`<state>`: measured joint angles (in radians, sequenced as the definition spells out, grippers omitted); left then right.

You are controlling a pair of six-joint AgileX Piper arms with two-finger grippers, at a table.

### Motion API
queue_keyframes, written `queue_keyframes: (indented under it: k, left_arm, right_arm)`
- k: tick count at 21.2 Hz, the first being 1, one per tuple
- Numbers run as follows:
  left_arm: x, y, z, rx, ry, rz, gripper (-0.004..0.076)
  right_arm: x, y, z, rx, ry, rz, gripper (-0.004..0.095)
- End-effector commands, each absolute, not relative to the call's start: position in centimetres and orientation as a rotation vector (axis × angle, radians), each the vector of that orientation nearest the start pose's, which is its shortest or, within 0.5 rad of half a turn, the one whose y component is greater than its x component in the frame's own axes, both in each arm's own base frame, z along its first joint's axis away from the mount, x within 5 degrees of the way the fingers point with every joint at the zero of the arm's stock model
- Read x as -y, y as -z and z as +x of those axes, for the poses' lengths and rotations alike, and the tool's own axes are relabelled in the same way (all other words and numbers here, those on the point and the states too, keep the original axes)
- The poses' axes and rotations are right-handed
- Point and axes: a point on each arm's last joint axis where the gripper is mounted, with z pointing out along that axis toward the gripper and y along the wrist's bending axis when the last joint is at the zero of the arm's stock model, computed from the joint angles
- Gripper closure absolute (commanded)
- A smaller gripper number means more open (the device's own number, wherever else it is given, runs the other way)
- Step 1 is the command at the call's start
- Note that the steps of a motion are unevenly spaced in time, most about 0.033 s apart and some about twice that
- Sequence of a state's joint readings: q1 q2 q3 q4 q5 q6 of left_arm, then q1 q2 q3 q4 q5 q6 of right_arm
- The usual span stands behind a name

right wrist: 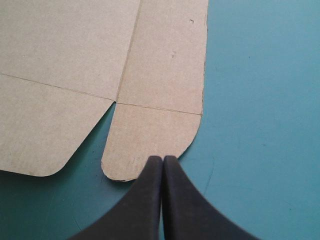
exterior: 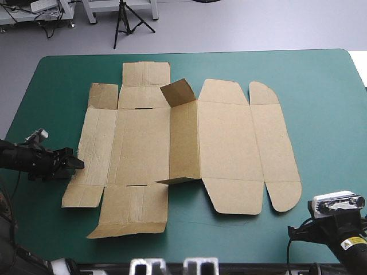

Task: Fold the box

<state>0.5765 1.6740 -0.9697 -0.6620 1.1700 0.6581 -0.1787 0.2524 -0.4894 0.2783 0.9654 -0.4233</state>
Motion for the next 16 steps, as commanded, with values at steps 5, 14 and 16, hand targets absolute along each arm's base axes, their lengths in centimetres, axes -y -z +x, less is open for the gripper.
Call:
queue_keyframes:
  k: [5, 14, 16]
  left_arm:
    - [-7.9, -18.6, 27.5, -2.798, 1.145, -0.255, 0.0248]
    - [-6.4, -19.0, 28.4, -2.824, 1.199, -0.13, 0.073]
    - [-6.3, -19.0, 28.5, -2.825, 1.198, -0.133, 0.0723]
  right_arm:
    - [-1.3, -29.2, 4.4, -2.095, 0.014, -0.212, 0.0926]
    - [-1.3, -29.2, 4.4, -2.095, 0.013, -0.21, 0.0925]
    - [-1.3, -29.2, 4.4, -2.095, 0.013, -0.21, 0.0925]
